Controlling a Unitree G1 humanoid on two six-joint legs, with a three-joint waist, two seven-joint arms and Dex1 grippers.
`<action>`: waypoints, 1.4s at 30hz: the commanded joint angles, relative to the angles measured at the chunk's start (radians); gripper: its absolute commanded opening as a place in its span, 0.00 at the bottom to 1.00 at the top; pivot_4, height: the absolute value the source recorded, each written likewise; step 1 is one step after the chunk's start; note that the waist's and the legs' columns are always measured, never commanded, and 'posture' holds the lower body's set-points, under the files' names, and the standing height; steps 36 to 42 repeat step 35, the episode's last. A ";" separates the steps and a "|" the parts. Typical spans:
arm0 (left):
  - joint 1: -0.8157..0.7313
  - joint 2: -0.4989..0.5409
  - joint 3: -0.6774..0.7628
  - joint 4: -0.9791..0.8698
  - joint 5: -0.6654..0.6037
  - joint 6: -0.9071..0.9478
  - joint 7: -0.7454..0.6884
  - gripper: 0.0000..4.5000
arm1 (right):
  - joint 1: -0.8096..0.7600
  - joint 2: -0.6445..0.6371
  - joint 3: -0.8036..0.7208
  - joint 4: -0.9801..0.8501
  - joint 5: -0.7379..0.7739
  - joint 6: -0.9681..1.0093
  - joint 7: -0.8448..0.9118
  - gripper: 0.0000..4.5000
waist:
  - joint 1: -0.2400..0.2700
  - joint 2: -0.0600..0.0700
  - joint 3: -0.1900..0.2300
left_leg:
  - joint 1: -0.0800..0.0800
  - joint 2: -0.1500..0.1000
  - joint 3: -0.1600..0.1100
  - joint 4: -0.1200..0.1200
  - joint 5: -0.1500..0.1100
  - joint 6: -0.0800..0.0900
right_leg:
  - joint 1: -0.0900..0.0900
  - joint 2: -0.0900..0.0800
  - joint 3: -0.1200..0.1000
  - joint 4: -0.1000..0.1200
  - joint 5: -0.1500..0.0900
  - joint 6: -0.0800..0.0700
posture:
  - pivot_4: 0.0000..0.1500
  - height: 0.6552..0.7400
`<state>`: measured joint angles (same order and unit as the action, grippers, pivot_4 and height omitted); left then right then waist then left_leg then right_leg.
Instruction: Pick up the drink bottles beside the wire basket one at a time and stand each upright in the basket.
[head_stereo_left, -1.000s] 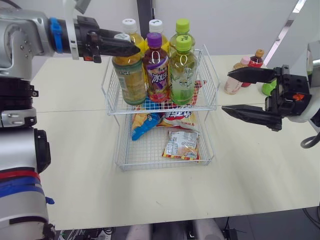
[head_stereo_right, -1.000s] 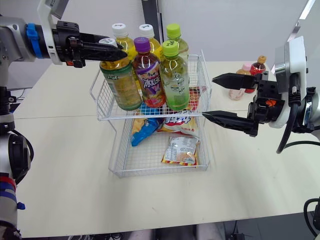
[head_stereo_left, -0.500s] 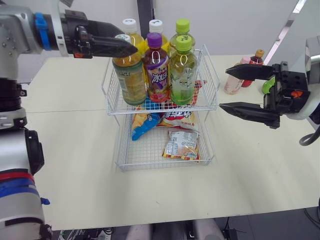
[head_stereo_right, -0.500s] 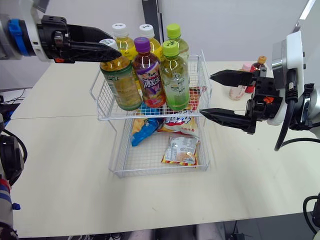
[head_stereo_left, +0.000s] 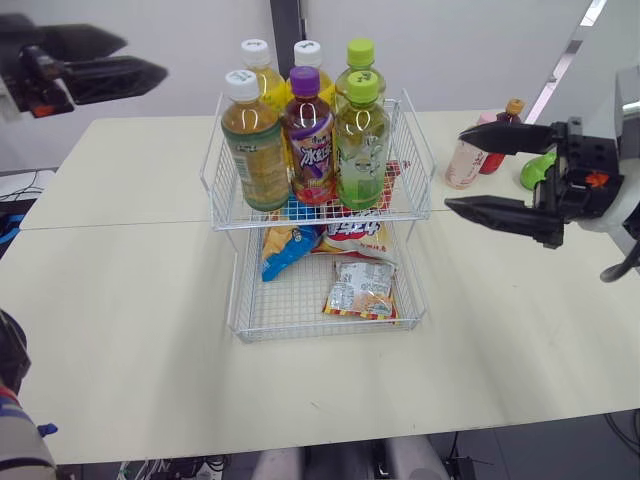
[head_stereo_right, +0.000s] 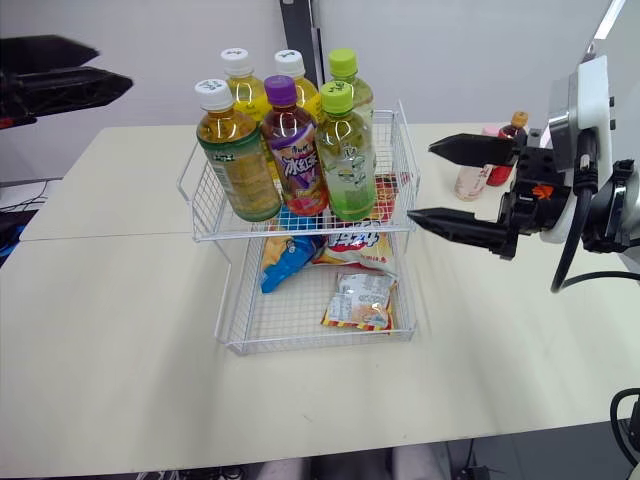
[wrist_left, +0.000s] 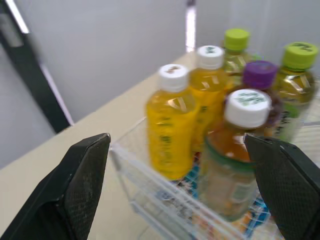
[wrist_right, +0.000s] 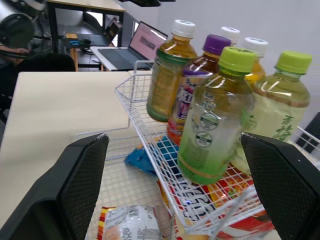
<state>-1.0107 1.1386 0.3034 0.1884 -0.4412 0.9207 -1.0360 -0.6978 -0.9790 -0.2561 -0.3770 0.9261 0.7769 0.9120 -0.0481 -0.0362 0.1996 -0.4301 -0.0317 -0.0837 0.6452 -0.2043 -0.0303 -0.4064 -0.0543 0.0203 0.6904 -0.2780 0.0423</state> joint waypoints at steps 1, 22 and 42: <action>0.165 -0.030 0.145 -0.066 0.059 -0.156 0.122 0.99 | 0.004 0.002 -0.035 0.055 -0.073 -0.074 -0.013 1.00 | 0.003 0.000 0.000 | 0.000 0.000 0.000 0.000 0.000 0.000 | 0.000 0.000 0.000 0.000 0.000 0.000 | 1.00 1.00; 0.777 -0.532 0.232 -0.066 0.236 -0.730 0.629 0.99 | 0.389 0.340 -0.043 0.467 -0.621 -0.670 -0.341 1.00 | 0.023 0.000 -0.004 | 0.003 0.002 0.003 -0.001 0.000 0.000 | 0.002 0.000 0.003 -0.004 0.005 -0.002 | 1.00 1.00; 0.726 -0.531 0.189 0.035 0.185 -0.746 0.603 0.99 | 0.371 0.376 -0.028 0.528 -0.650 -0.714 -0.375 1.00 | 0.020 0.001 -0.004 | 0.003 0.002 0.004 -0.001 0.000 0.000 | 0.002 0.001 0.004 -0.003 0.005 -0.002 | 1.00 1.00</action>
